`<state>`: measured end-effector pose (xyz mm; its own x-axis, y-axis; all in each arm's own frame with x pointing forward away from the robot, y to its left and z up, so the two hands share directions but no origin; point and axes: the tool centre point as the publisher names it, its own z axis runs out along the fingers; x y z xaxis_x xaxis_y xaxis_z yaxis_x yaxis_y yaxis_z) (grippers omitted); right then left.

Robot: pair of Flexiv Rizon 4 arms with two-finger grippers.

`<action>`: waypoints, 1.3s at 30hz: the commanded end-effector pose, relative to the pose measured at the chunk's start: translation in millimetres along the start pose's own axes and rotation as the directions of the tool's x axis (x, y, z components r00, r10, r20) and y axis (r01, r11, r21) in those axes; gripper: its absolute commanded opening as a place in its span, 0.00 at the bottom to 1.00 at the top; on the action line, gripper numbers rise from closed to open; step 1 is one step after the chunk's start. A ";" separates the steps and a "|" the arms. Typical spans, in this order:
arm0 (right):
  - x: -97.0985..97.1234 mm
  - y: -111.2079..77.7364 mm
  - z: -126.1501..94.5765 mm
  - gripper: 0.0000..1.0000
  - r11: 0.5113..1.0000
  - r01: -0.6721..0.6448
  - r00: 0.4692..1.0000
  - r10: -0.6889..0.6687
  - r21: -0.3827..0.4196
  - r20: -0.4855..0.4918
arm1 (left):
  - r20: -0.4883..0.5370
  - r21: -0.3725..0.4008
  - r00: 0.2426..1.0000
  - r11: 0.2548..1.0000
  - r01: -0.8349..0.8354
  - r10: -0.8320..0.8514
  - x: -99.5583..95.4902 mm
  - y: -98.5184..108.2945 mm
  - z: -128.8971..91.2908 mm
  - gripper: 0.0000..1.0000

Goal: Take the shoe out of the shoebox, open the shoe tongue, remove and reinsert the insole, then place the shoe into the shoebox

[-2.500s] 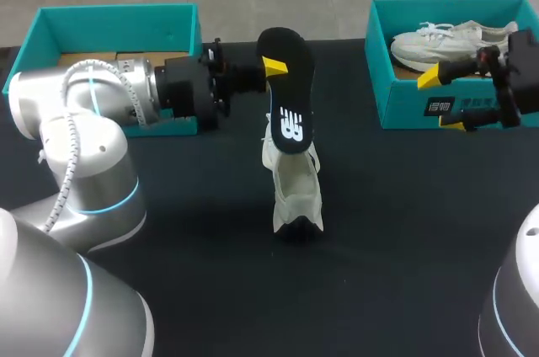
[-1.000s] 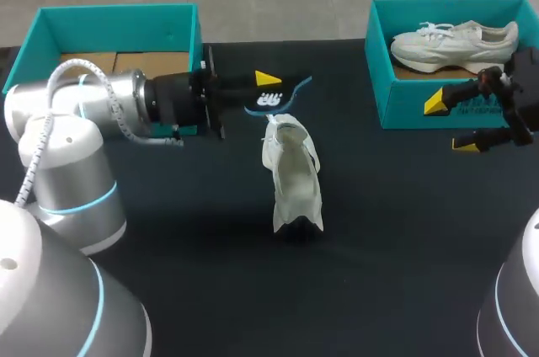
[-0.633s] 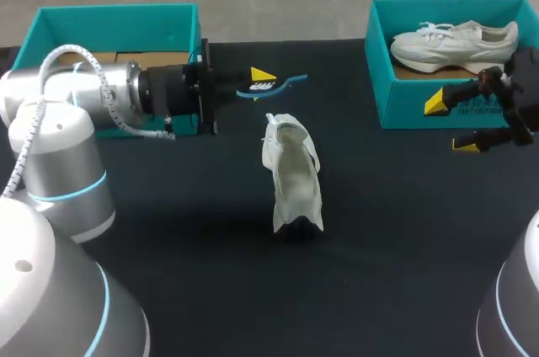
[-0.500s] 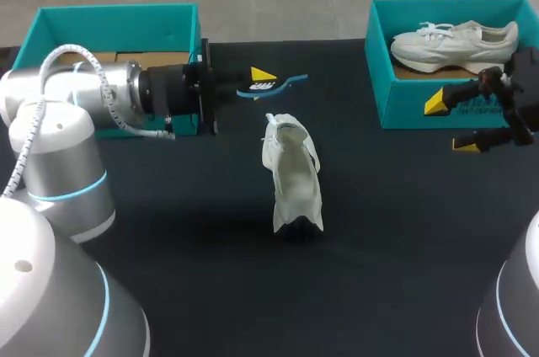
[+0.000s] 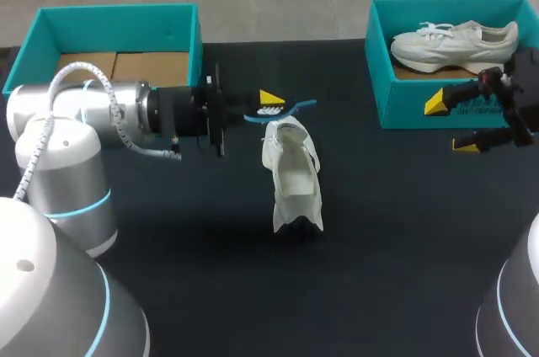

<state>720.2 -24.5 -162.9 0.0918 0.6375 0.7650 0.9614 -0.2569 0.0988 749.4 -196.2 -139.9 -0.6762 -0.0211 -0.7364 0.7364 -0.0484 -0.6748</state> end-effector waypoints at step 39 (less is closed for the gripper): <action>0.4 -1.1 -0.1 1.00 1.000 -0.002 1.000 0.002 -0.002 0.003 | -0.207 -0.033 0.960 0.982 0.185 -0.188 93.2 14.8 -2.5 0.00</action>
<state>720.4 -24.2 -163.1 0.0916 0.6378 0.7648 0.9615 -0.2566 0.0989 692.9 -192.9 -210.2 -0.7844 0.1893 -0.5907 0.6001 -0.0097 -0.7999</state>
